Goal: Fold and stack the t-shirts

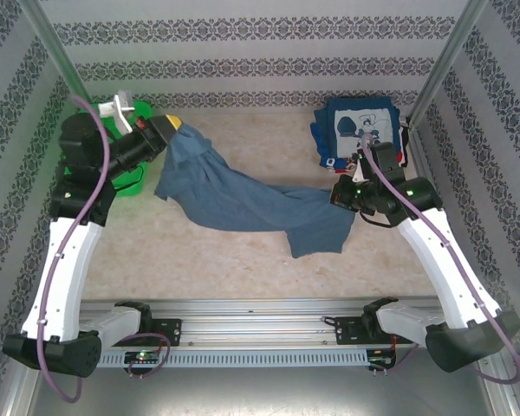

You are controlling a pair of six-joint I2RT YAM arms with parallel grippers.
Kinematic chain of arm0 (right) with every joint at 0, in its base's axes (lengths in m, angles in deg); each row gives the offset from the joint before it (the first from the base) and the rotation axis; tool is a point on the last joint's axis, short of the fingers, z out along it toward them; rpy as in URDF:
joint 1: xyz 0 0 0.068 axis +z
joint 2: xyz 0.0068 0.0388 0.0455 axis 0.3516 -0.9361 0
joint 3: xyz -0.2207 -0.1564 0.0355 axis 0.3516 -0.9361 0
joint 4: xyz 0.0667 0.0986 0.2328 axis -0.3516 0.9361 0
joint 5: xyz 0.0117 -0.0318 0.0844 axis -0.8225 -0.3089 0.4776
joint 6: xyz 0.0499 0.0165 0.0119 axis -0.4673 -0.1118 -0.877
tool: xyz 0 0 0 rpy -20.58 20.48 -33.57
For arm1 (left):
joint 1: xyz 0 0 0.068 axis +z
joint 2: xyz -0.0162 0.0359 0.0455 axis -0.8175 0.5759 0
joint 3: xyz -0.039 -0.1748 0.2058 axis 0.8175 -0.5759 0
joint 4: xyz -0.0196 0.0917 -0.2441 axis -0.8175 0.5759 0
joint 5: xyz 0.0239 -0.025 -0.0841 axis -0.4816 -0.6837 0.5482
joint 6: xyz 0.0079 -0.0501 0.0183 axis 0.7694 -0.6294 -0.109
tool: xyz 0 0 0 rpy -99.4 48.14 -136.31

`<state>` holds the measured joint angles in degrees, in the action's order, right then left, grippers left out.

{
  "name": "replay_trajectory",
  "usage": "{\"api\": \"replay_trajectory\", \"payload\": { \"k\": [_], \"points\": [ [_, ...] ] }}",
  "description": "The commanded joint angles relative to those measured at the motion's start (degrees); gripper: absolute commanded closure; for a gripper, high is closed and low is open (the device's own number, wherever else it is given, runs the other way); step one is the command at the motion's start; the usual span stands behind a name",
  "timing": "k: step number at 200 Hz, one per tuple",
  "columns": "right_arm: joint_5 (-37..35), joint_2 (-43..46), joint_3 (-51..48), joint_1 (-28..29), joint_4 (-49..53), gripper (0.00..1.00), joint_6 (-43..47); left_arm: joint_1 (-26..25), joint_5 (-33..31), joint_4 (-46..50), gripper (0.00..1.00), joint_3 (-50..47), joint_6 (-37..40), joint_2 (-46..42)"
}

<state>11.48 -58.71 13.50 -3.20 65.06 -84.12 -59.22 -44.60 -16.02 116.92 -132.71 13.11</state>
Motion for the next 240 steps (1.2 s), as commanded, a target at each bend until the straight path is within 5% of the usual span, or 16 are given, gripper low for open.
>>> {"api": "replay_trajectory", "payload": {
  "k": [1,80,128,141,152,169,173,175,208,240],
  "points": [
    [-1.01,-5.47,-1.61,-2.03,-1.65,0.94,1.22,0.16,-3.19,0.21,1.00,-5.78,2.41,5.68],
    [-6.71,-37.18,12.15,-7.87,-10.92,0.92,9.03,0.04,-5.62,-7.73,1.00,2.47,7.50,36.69],
    [-6.55,-46.74,18.82,-9.75,-14.53,0.86,9.63,0.16,-6.47,-6.60,0.98,11.11,10.27,47.64],
    [-4.86,-48.60,19.82,-10.49,-15.35,0.81,9.76,0.36,-6.08,-9.36,0.84,10.83,9.49,49.13],
    [-3.48,-49.07,19.63,-11.28,-16.70,0.66,9.37,0.58,-6.55,-11.16,0.74,10.64,8.96,49.17],
    [-1.03,-46.47,17.83,-12.02,-19.34,0.46,8.58,0.87,-6.75,-12.34,0.28,11.17,7.98,47.03],
    [-0.72,-45.45,17.32,-12.03,-19.62,0.43,8.70,0.96,-6.60,-12.25,0.05,11.52,7.93,46.13],
    [-0.51,-44.86,17.07,-12.03,-19.71,0.41,8.74,0.96,-6.44,-12.06,0.01,11.68,7.92,45.68],
    [2.76,-31.25,7.77,-12.07,-18.19,0.13,8.53,0.78,-4.78,-3.19,0.00,8.19,7.52,32.16],
    [6.54,-17.91,-6.72,-11.48,-16.40,0.11,2.56,0.78,-8.96,17.68,0.00,-1.66,12.97,16.82]
  ]
}}
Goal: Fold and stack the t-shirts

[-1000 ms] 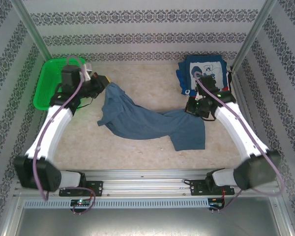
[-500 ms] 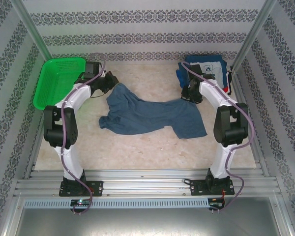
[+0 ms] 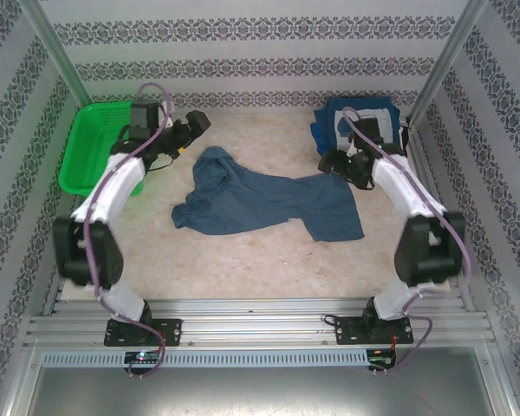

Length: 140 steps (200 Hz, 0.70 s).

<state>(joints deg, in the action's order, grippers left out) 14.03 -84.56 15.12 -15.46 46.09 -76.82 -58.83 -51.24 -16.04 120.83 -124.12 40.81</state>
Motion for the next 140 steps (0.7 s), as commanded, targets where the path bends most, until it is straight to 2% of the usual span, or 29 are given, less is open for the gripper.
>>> {"api": "replay_trajectory", "payload": {
  "k": [1,23,42,49,75,98,140],
  "points": [
    [3.98,8.33,-8.73,0.77,2.66,0.11,-4.94,0.39,-2.51,18.23,0.00,-5.92,4.53,-11.24],
    [4.69,14.34,-15.75,2.60,3.97,0.11,-8.24,0.32,-4.74,28.13,0.05,-14.11,5.89,-18.77],
    [4.16,16.40,-18.64,3.98,5.15,0.12,-8.83,0.21,-7.81,32.10,0.17,-21.98,6.43,-23.23],
    [4.15,16.46,-19.26,4.13,5.44,0.11,-8.83,0.25,-8.49,31.90,0.18,-24.87,6.40,-24.49],
    [5.06,15.45,-20.07,4.53,5.08,0.11,-7.72,-0.36,-9.39,22.95,0.34,-32.93,4.96,-25.54],
    [4.51,15.45,-21.31,4.63,4.54,0.05,-6.56,-0.60,-11.49,14.86,0.36,-36.34,4.05,-22.72],
    [5.56,16.09,-23.48,4.98,3.23,0.05,-6.51,-0.67,-18.32,8.34,0.42,-36.72,5.19,-15.28]
  ]
}}
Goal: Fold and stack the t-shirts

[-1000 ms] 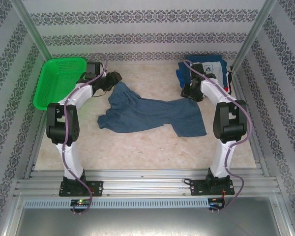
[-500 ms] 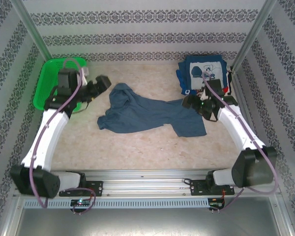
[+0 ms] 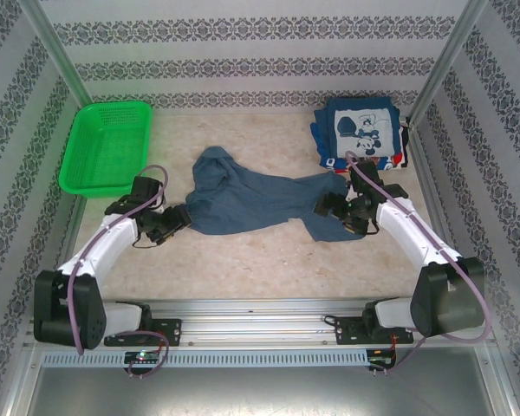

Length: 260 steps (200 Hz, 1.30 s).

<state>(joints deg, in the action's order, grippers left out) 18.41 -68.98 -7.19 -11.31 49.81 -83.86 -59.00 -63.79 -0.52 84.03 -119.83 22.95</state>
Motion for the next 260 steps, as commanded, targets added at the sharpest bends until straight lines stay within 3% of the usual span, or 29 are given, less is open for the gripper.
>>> {"api": "replay_trajectory", "payload": {
  "k": [1,45,72,99,115,124,201,225,260],
  "points": [
    [1.19,0.55,-1.15,0.83,-0.51,0.05,0.55,-0.50,-5.83,-7.38,0.42,0.15,0.92,2.74],
    [1.95,1.87,-1.68,1.18,-1.16,0.03,1.25,-0.49,-7.46,-13.26,0.50,0.78,1.03,11.05],
    [2.89,2.70,-1.80,1.44,-2.33,0.03,1.72,-0.54,-4.57,-16.76,0.55,2.21,1.15,16.11],
    [3.21,3.45,-1.67,2.05,-3.27,0.02,2.44,-0.56,-4.21,-14.93,0.73,4.86,2.62,16.61],
    [3.30,3.65,-1.46,2.08,-3.19,0.02,2.68,-0.58,-1.32,-11.61,0.90,6.75,2.82,14.53],
    [3.39,3.75,-1.31,2.08,-3.09,0.02,2.94,-0.74,0.58,-10.53,0.94,6.75,1.95,12.23],
    [3.32,3.37,-0.97,2.20,-3.83,0.02,2.77,-0.63,17.57,1.87,0.98,7.95,-8.39,-3.59],
    [3.65,2.67,-0.78,2.41,-4.29,0.02,2.65,0.61,20.04,2.21,0.98,7.05,-7.39,-0.66],
    [3.51,1.74,-0.25,3.20,-4.54,0.02,2.37,1.44,19.13,0.36,0.98,10.55,-0.21,12.67]
  ]
}}
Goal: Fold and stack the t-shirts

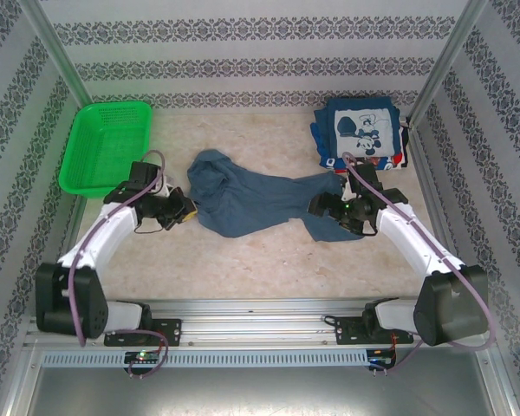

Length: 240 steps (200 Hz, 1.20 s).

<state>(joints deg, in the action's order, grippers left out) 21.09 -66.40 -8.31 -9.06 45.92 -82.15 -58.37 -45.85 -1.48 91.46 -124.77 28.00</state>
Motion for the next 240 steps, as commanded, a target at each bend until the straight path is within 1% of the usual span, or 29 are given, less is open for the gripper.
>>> {"api": "replay_trajectory", "payload": {
  "k": [1,25,46,62,71,80,86,100,114,133,155,172,187,203,225,240],
  "points": [
    [0.76,-0.84,0.82,0.95,-0.63,0.02,0.69,0.81,1.16,1.31,0.98,3.36,4.90,8.02],
    [0.53,-1.19,1.52,1.59,-0.36,0.02,0.53,0.85,-0.23,3.11,0.98,9.79,9.06,16.16],
    [-0.31,-1.28,1.85,2.05,0.38,0.02,0.63,1.33,-3.00,4.19,0.92,14.11,11.00,18.87],
    [-1.10,-1.65,1.56,2.02,0.84,0.02,0.55,2.44,-2.76,3.31,0.88,16.26,10.80,20.52],
    [-1.23,-1.84,1.36,2.03,0.87,0.02,0.54,2.86,-2.59,3.38,0.81,18.06,11.03,21.94],
    [-1.15,-2.22,1.30,2.05,0.86,0.02,0.35,2.91,-2.13,3.50,0.65,19.98,11.32,23.20],
    [-1.15,-2.54,1.34,2.04,0.89,0.02,0.42,2.91,-1.24,2.81,0.58,20.89,10.98,23.93],
    [-1.15,-3.35,1.84,2.02,1.15,0.02,0.75,2.91,1.06,0.53,0.48,21.55,9.38,24.23],
    [-1.40,-3.87,2.40,2.02,1.50,0.02,1.07,2.91,0.16,1.29,0.41,21.74,9.34,23.44],
    [-1.40,-3.96,2.87,2.02,1.44,0.02,1.03,2.95,-0.29,2.45,0.39,19.77,9.15,20.67],
    [-1.67,-3.97,2.82,1.94,1.69,0.02,1.45,2.48,0.68,1.20,0.37,14.27,6.93,15.36],
    [-1.64,-4.03,2.53,1.62,1.12,0.02,1.44,2.48,-0.01,-1.38,0.37,10.71,4.81,13.75],
    [-1.59,-4.51,2.59,1.37,0.88,0.02,1.53,2.35,0.66,-6.32,0.38,9.41,1.04,14.65],
    [-1.32,-5.21,3.02,1.15,1.22,0.02,2.00,1.26,-0.46,-8.92,0.38,11.31,-1.32,16.43],
    [-1.28,-5.46,3.32,1.19,1.25,0.02,2.23,-0.74,-5.13,-3.96,0.40,18.33,0.91,20.59],
    [-1.33,-5.15,2.90,1.09,0.99,0.02,2.25,-1.38,-5.81,-3.62,0.42,20.13,1.20,23.02]
  ]
}}
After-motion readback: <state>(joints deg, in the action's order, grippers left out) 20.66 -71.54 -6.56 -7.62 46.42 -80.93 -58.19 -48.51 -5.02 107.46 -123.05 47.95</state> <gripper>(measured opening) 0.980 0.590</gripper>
